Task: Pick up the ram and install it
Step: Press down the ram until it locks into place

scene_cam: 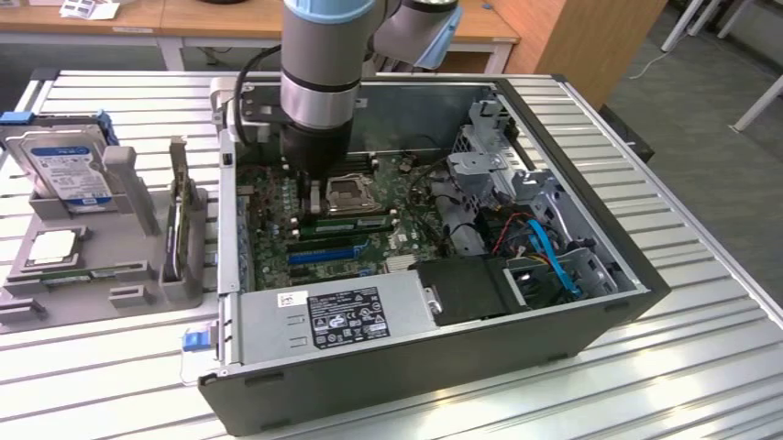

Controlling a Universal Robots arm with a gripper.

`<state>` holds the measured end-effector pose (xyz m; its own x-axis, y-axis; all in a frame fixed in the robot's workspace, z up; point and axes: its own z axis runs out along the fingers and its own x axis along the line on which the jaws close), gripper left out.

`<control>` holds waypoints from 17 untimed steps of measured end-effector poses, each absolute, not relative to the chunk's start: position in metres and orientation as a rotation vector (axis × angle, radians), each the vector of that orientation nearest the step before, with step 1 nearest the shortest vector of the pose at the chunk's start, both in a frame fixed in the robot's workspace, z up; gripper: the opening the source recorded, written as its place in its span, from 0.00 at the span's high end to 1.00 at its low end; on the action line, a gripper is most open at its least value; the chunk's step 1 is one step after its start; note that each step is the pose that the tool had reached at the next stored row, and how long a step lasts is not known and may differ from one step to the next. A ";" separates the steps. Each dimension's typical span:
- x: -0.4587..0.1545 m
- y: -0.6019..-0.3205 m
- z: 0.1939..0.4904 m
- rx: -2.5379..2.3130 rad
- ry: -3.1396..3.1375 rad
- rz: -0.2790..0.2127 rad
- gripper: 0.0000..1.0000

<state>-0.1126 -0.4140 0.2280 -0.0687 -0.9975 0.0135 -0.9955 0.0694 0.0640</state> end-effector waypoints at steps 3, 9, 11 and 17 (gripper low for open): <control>-0.113 -0.414 0.228 2.106 -2.256 -0.056 0.89; -0.113 -0.414 0.223 2.106 -2.256 -0.055 0.89; -0.112 -0.414 0.231 2.106 -2.257 -0.055 0.89; -0.091 -0.414 0.234 2.106 -2.256 -0.057 0.89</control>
<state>-0.0912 -0.4142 0.2336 -0.0682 -0.9976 0.0147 -0.9956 0.0690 0.0640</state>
